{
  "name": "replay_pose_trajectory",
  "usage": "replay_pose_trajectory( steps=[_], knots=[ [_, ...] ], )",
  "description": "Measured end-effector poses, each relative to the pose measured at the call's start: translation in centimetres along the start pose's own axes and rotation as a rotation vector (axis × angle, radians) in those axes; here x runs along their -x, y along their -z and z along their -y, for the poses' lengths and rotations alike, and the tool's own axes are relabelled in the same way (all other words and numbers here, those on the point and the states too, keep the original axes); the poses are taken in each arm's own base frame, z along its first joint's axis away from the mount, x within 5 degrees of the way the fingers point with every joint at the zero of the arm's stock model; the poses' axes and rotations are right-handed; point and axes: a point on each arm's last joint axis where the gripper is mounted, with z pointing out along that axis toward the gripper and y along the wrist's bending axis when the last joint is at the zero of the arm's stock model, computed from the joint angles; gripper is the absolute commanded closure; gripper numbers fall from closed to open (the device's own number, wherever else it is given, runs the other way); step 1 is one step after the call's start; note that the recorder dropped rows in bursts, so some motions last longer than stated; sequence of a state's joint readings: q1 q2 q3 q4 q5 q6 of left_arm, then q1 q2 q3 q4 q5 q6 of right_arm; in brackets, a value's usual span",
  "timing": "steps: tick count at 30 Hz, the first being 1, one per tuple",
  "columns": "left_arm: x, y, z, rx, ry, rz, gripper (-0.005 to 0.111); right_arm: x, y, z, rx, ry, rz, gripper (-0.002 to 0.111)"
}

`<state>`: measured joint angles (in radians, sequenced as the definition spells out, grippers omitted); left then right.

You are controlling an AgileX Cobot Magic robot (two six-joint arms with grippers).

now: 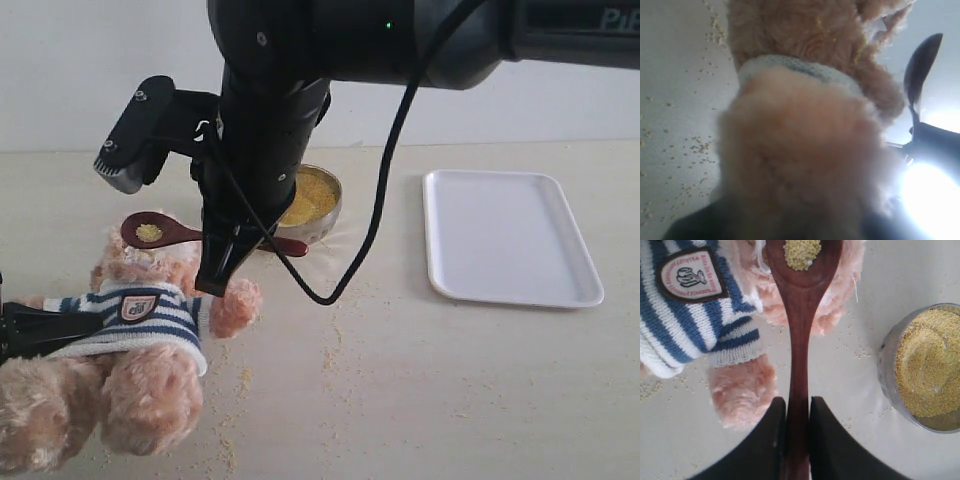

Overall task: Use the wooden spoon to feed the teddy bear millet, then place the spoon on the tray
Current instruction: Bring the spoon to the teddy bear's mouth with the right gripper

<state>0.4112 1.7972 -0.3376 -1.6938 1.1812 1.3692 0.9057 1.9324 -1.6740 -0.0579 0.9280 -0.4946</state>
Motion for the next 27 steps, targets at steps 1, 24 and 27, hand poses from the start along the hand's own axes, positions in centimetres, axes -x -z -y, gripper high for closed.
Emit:
replay_pose_trajectory(
  steps=[1, 24, 27],
  knots=[
    [0.0, 0.0, 0.0, 0.0, 0.001, 0.001, 0.102, 0.0, -0.1, 0.0, -0.002, 0.002, 0.005, 0.109],
    [0.1, 0.0, 0.0, -0.001, 0.006, 0.006, 0.102, 0.4, -0.7, 0.9, -0.097, 0.132, 0.031, 0.109],
    [0.1, 0.0, 0.0, -0.001, 0.006, 0.006, 0.102, 0.2, -1.8, 0.9, -0.108, 0.156, -0.004, 0.109]
  ],
)
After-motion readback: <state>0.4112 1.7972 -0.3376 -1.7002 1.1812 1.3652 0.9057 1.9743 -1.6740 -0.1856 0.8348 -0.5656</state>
